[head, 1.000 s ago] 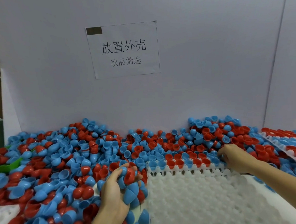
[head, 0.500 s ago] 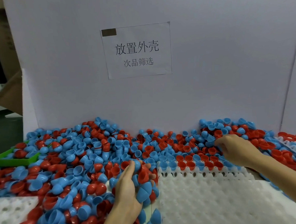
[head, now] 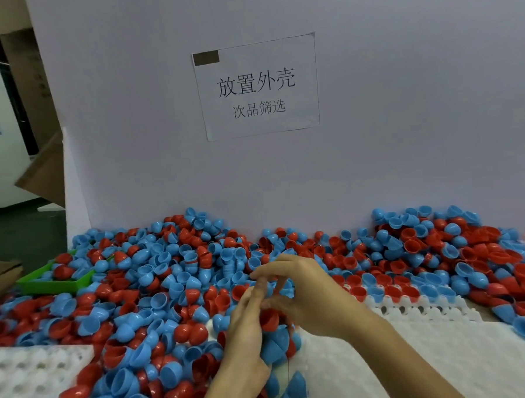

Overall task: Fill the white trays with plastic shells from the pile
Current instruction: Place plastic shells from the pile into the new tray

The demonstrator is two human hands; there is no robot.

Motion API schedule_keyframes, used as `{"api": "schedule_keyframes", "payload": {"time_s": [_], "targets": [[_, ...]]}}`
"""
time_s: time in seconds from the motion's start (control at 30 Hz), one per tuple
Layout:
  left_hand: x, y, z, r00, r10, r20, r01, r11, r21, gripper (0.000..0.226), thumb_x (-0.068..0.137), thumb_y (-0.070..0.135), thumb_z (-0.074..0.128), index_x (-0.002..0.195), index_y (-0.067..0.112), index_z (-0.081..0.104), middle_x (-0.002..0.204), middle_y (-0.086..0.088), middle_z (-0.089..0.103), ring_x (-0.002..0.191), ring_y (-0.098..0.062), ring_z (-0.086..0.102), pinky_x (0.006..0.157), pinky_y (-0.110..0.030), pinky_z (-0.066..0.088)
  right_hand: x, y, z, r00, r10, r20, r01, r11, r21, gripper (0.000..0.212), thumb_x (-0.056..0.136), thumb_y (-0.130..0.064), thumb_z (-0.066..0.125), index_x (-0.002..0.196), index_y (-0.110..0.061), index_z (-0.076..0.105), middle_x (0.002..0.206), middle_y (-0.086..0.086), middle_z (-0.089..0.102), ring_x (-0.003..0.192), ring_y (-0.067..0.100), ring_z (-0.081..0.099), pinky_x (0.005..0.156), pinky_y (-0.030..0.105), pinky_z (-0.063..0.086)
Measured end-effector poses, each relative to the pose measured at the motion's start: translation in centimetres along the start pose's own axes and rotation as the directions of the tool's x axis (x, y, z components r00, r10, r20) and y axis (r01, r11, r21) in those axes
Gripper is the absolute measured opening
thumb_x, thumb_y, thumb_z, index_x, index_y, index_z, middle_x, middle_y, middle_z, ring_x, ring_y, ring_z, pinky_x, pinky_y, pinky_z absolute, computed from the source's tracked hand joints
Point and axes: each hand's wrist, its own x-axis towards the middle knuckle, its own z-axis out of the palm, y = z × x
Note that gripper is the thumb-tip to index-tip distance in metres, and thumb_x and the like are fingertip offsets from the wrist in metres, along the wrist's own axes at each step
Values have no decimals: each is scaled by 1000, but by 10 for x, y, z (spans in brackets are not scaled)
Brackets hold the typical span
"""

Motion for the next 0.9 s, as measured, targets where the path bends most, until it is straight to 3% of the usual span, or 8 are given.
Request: {"api": "schedule_keyframes", "payload": {"time_s": [0.13, 0.37, 0.57, 0.67, 0.73, 0.83, 0.87, 0.9], "targets": [[4, -4, -2, 1000, 8, -7, -8, 997, 75, 58, 57, 69, 74, 91, 23, 79, 98, -14, 77, 91, -27, 75, 77, -41, 60, 2, 8, 5, 999, 27, -43, -26, 1000, 15, 31, 87, -20, 75, 116, -29, 71, 103, -16, 62, 90, -3, 58, 73, 6, 46], [5, -6, -4, 995, -8, 97, -1, 996, 84, 60, 59, 63, 74, 91, 13, 80, 87, -21, 74, 72, -29, 71, 64, -37, 57, 1, 15, 4, 1000, -14, 7, 14, 1000, -2, 22, 94, -21, 67, 113, -31, 71, 104, -20, 61, 94, -6, 55, 73, 8, 46], [6, 2, -8, 999, 34, 1, -34, 998, 47, 41, 65, 53, 75, 68, 12, 75, 75, -16, 70, 60, -22, 66, 57, -33, 57, -3, 20, -21, 963, 148, -225, -129, 987, 98, 22, 94, -28, 66, 115, -32, 64, 103, -25, 59, 93, -4, 61, 79, 12, 54], [5, 4, -8, 999, 10, -46, -8, 999, 35, 37, 68, 52, 74, 65, 15, 73, 72, -15, 71, 63, -25, 67, 68, -39, 60, -12, 22, -48, 975, 219, 31, -221, 975, 39, 23, 96, -22, 62, 111, -39, 62, 111, -18, 60, 91, 10, 69, 81, 28, 60], [3, 5, -7, 997, 10, -72, -8, 1000, 28, 40, 68, 51, 75, 75, 12, 71, 74, -15, 71, 66, -26, 66, 73, -42, 58, -20, 18, -68, 914, 254, 318, -247, 967, -60, 30, 97, -20, 59, 102, -49, 63, 109, -23, 61, 87, 2, 69, 75, 18, 58], [0, 5, -5, 996, -3, -88, 5, 1000, 26, 41, 69, 50, 77, 82, 12, 71, 77, -15, 74, 64, -25, 66, 66, -38, 57, -21, 6, -92, 620, 337, 709, -252, 941, -227, 30, 96, -23, 62, 87, -51, 68, 96, -18, 69, 81, -4, 68, 66, 11, 52], [0, 5, -5, 996, -10, -87, 13, 999, 34, 40, 72, 50, 77, 83, 12, 71, 77, -14, 74, 63, -23, 66, 64, -36, 57, -18, 4, -94, 548, 343, 763, -257, 937, -237, 25, 94, -24, 64, 87, -47, 69, 96, -16, 70, 80, -2, 69, 65, 12, 53], [0, 6, -4, 996, -17, -88, 20, 999, 41, 39, 74, 50, 77, 84, 13, 71, 77, -14, 74, 62, -22, 67, 63, -35, 58, -14, 4, -94, 550, 332, 766, -252, 941, -227, 17, 94, -24, 66, 89, -40, 71, 96, -12, 71, 80, 1, 70, 66, 13, 53]]}}
